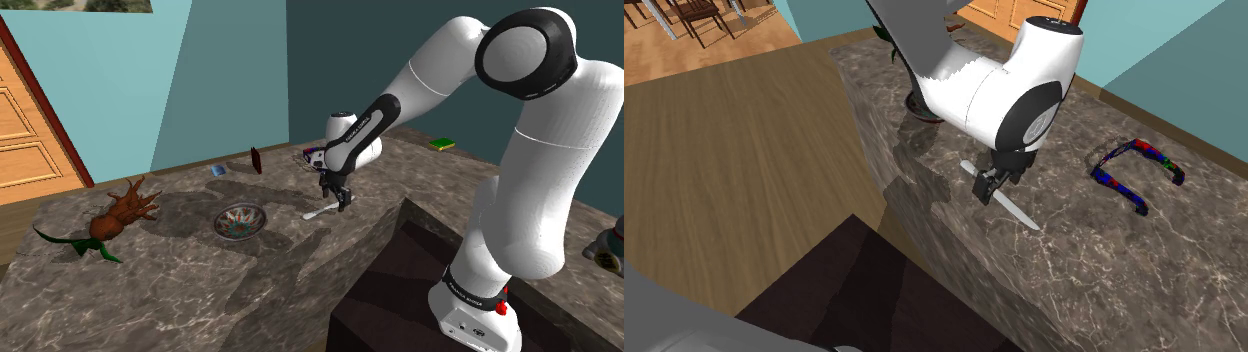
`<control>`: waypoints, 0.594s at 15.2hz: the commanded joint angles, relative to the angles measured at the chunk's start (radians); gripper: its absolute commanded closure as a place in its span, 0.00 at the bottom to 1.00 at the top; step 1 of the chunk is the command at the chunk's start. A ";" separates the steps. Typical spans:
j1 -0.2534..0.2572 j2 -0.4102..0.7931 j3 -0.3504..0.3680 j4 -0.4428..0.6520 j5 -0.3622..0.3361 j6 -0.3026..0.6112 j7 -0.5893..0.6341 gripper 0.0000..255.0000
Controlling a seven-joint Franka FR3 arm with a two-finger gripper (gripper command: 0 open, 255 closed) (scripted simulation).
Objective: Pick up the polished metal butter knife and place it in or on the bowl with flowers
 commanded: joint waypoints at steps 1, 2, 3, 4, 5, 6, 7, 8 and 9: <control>0.000 0.000 0.000 0.000 0.000 0.000 0.000 0.00; 0.000 0.000 0.000 0.000 0.000 0.000 0.000 0.00; 0.000 0.000 0.000 0.000 0.000 0.000 0.000 1.00; 0.000 0.000 0.000 0.000 0.000 0.000 0.000 1.00; 0.000 0.000 0.000 0.000 0.000 0.000 0.000 1.00; 0.000 0.000 0.000 0.000 0.000 0.000 0.000 1.00; 0.000 0.000 0.000 0.000 0.000 0.000 0.000 1.00; 0.000 0.000 0.000 0.000 0.000 0.000 0.000 1.00; 0.000 0.000 0.000 0.000 0.000 0.000 0.000 1.00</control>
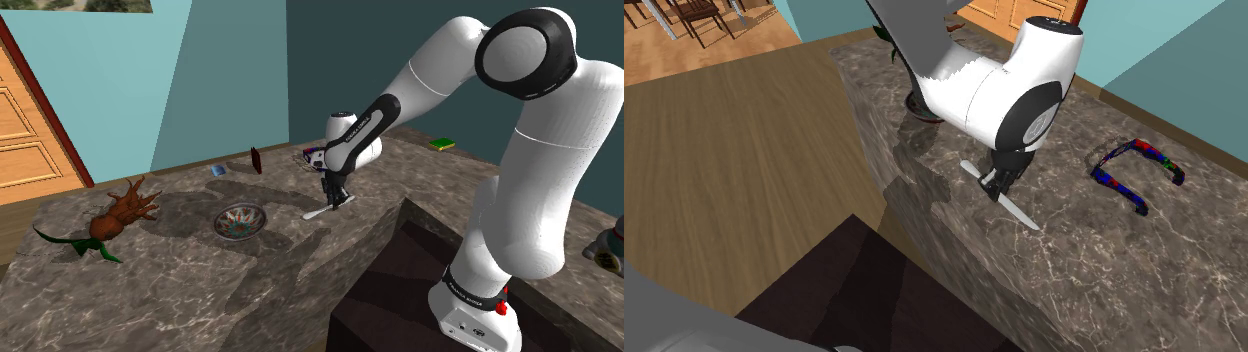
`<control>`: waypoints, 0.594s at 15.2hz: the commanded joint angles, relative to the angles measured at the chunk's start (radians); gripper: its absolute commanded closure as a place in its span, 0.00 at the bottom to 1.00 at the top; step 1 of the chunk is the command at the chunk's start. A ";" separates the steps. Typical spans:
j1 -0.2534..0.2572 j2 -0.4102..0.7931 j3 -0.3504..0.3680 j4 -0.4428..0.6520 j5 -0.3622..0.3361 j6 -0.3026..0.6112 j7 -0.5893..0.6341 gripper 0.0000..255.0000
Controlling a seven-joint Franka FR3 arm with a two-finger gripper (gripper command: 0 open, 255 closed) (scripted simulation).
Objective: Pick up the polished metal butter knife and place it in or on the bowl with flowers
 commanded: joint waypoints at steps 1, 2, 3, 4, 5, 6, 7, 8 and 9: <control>0.000 0.000 0.000 0.000 0.000 0.000 0.000 1.00; 0.000 0.000 0.000 0.000 0.000 0.000 0.000 1.00; 0.000 0.000 0.000 0.000 0.000 0.000 0.000 1.00; 0.001 -0.014 -0.002 0.001 -0.012 -0.014 0.009 1.00; 0.001 -0.028 -0.004 0.003 -0.023 -0.028 0.017 1.00; 0.002 -0.042 -0.006 0.005 -0.034 -0.042 0.025 1.00; 0.002 -0.056 -0.007 0.007 -0.045 -0.057 0.032 1.00; 0.001 -0.069 -0.008 0.009 -0.054 -0.071 0.039 1.00; 0.001 -0.082 -0.008 0.012 -0.064 -0.086 0.046 1.00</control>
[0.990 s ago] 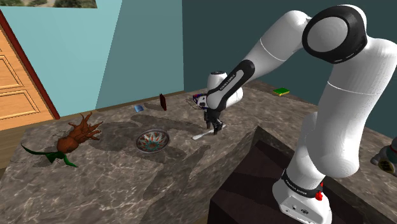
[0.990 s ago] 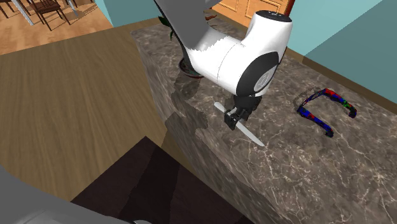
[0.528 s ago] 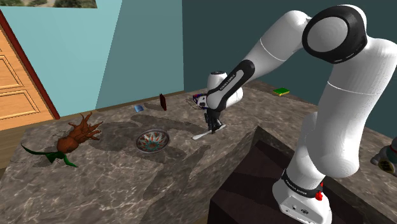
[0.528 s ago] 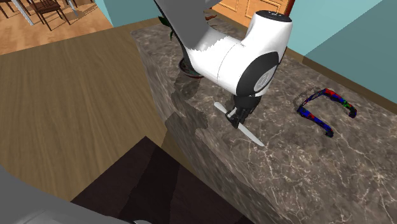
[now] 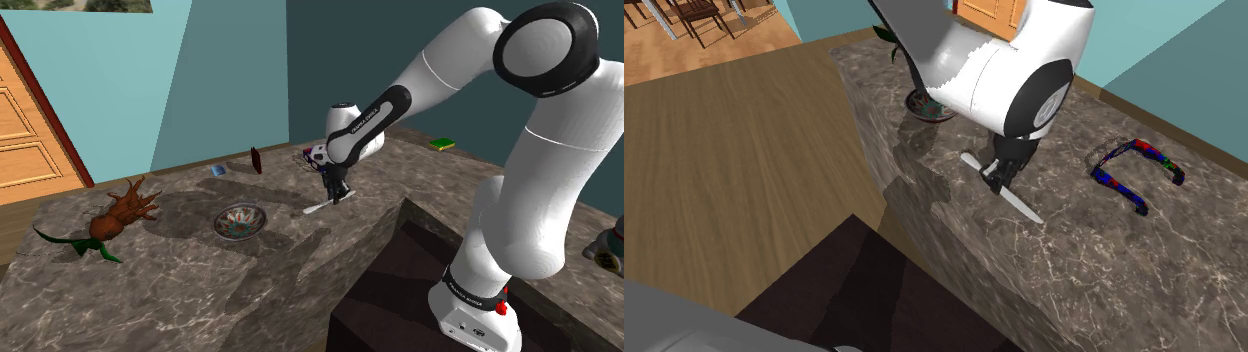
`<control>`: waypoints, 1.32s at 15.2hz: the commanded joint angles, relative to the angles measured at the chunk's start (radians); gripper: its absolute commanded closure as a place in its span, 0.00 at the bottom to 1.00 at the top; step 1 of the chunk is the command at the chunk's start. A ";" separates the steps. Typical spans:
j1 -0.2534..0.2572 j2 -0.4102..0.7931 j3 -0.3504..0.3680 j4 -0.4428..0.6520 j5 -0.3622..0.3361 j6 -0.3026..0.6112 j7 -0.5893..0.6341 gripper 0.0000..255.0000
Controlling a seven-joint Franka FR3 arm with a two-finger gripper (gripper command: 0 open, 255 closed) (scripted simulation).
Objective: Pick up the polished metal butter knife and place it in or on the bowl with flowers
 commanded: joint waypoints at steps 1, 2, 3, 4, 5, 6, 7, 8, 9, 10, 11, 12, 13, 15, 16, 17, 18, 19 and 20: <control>-0.001 -0.024 -0.001 0.007 -0.017 -0.029 0.012 1.00; -0.001 -0.037 -0.001 0.010 -0.026 -0.044 0.018 1.00; -0.002 -0.049 -0.001 0.014 -0.034 -0.059 0.024 1.00; -0.003 -0.061 0.000 0.017 -0.041 -0.073 0.030 1.00; -0.003 -0.073 0.001 0.021 -0.048 -0.088 0.035 1.00; -0.004 -0.085 0.002 0.025 -0.054 -0.103 0.040 1.00; -0.005 -0.096 0.003 0.030 -0.060 -0.118 0.045 1.00; -0.006 -0.107 0.004 0.034 -0.066 -0.133 0.049 1.00; -0.007 -0.118 0.005 0.039 -0.071 -0.148 0.053 1.00; -0.007 -0.128 0.006 0.044 -0.076 -0.163 0.057 1.00; -0.008 -0.139 0.008 0.050 -0.081 -0.177 0.061 1.00; -0.009 -0.149 0.009 0.055 -0.085 -0.192 0.064 1.00; -0.010 -0.158 0.011 0.061 -0.089 -0.207 0.067 1.00; -0.011 -0.177 0.014 0.073 -0.096 -0.237 0.073 1.00; -0.011 -0.186 0.016 0.079 -0.100 -0.251 0.076 1.00; -0.012 -0.193 0.017 0.085 -0.102 -0.265 0.078 1.00; 0.001 -0.177 0.030 0.102 -0.091 -0.266 0.095 1.00; 0.014 -0.159 0.042 0.120 -0.080 -0.269 0.112 1.00; 0.027 -0.142 0.054 0.139 -0.069 -0.272 0.129 1.00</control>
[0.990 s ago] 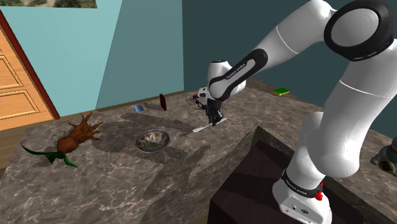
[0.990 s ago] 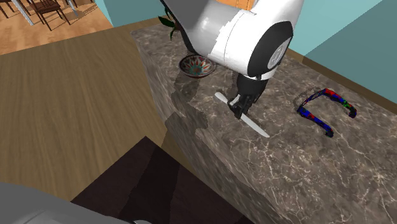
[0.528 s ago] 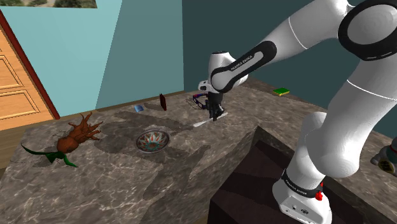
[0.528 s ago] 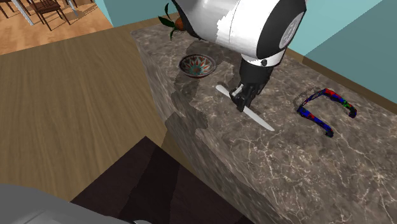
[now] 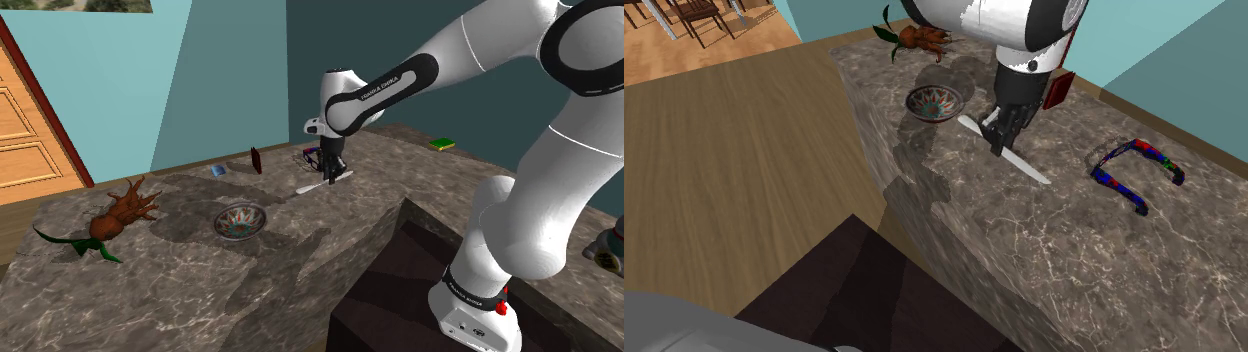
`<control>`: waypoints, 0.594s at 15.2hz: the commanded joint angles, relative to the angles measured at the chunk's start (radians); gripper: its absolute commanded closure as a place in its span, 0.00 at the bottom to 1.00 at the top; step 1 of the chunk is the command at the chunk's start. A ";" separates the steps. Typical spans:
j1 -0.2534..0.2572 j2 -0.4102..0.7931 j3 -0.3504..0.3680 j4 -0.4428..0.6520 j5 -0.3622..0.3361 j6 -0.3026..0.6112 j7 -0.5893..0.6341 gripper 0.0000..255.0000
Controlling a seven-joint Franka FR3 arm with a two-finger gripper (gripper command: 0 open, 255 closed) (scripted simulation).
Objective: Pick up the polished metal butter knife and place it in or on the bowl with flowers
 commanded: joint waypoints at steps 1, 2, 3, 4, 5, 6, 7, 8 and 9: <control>0.025 0.041 0.023 0.045 0.024 -0.007 0.031 1.00; 0.037 0.060 0.034 0.067 0.035 -0.011 0.046 1.00; 0.048 0.080 0.045 0.089 0.045 -0.015 0.062 1.00; 0.059 0.100 0.056 0.113 0.054 -0.020 0.077 1.00; 0.069 0.121 0.066 0.138 0.063 -0.025 0.092 1.00; 0.080 0.142 0.076 0.164 0.072 -0.030 0.107 1.00; 0.089 0.164 0.086 0.190 0.081 -0.037 0.121 1.00; 0.099 0.186 0.095 0.219 0.089 -0.043 0.135 1.00; 0.108 0.209 0.104 0.248 0.096 -0.051 0.149 1.00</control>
